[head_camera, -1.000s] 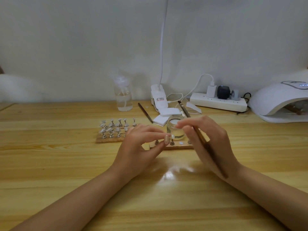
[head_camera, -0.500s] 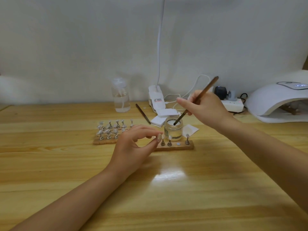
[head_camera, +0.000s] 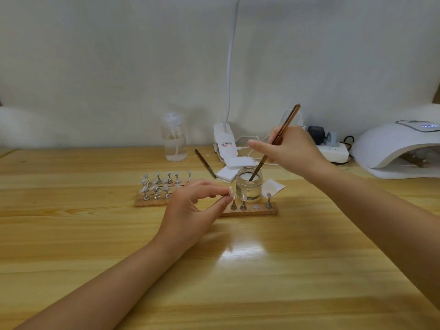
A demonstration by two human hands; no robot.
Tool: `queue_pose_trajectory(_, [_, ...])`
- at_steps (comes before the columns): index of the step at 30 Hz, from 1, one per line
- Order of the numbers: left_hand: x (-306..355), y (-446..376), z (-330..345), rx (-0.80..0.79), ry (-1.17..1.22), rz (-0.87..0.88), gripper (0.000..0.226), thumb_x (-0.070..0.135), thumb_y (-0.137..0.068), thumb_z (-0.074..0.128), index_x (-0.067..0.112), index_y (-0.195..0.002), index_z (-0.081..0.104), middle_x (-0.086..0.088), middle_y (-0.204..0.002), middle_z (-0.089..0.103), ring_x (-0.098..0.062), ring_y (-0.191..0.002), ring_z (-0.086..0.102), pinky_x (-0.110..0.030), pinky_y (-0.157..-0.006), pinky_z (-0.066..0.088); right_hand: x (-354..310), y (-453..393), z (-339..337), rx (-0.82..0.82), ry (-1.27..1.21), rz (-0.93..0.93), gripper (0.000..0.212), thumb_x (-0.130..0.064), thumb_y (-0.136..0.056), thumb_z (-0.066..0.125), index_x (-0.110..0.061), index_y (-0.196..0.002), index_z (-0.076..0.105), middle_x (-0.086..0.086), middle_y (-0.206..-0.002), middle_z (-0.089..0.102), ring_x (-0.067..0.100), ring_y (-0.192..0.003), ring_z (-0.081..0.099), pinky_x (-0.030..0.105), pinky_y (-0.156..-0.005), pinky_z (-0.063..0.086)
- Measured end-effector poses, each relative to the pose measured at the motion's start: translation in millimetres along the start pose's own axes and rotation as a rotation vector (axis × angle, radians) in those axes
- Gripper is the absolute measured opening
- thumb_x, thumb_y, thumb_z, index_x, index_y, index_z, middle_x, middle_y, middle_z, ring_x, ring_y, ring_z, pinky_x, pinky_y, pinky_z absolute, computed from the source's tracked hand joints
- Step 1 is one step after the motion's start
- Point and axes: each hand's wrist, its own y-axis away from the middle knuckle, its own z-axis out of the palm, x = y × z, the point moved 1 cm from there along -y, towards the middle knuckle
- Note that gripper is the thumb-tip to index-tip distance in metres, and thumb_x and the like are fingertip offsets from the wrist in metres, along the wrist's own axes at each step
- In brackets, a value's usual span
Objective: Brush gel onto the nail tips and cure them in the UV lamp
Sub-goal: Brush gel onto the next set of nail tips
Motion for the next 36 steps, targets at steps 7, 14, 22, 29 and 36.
queue_pose_trajectory(7, [-0.5,-0.8,0.2,-0.006,-0.009,-0.012,0.021,0.008,-0.073,0.072,0.027,-0.082,0.071,0.013,-0.077,0.068,-0.002,-0.078,0.057,-0.008,-0.072,0.039,15.3,-2.0,-9.0,0.043,-0.103,0.105,0.036,-0.041,-0.081,0.067,-0.017,-0.058,0.051,-0.002,-0.056,0.059,0.000,-0.051,0.052,0.021,-0.053,0.037])
queue_pose_trajectory(14, [-0.8,-0.7,-0.2,-0.001,-0.029,-0.015,0.022,0.009,-0.074,0.072,0.029,-0.082,0.070,0.012,-0.078,0.068,-0.003,-0.079,0.058,-0.013,-0.073,0.043,24.9,-2.4,-17.2,0.088,-0.191,0.129,0.035,-0.032,-0.081,0.068,-0.019,-0.055,0.051,-0.003,-0.053,0.056,0.008,-0.057,0.054,0.024,-0.058,0.041])
queue_pose_trajectory(22, [-1.8,-0.3,-0.1,0.018,-0.030,-0.076,0.019,0.013,-0.075,0.072,0.031,-0.079,0.070,0.014,-0.080,0.068,-0.002,-0.085,0.058,-0.025,-0.078,0.045,18.4,7.1,-20.0,0.210,-0.396,0.137,0.035,-0.036,-0.085,0.063,-0.016,-0.060,0.050,-0.005,-0.044,0.059,-0.002,-0.038,0.049,0.015,-0.049,0.042])
queue_pose_trajectory(29, [-2.2,-1.2,0.1,0.033,-0.027,-0.090,0.025,0.011,-0.075,0.071,0.035,-0.078,0.068,0.024,-0.088,0.066,0.002,-0.087,0.060,-0.022,-0.080,0.046,-0.8,48.2,2.1,0.184,-0.463,-0.105,0.020,-0.040,-0.085,0.054,-0.024,-0.083,0.067,-0.005,-0.061,0.069,0.010,-0.043,0.060,0.013,-0.051,0.047])
queue_pose_trajectory(36, [-3.9,-1.9,0.5,0.053,-0.040,-0.075,0.029,0.007,-0.076,0.071,0.036,-0.077,0.067,0.019,-0.079,0.069,-0.004,-0.086,0.061,-0.027,-0.080,0.047,-6.5,72.9,22.0,0.209,-0.352,-0.469,0.018,-0.020,-0.090,0.050,-0.013,-0.100,0.063,-0.018,-0.076,0.061,-0.005,-0.070,0.061,0.005,-0.063,0.043])
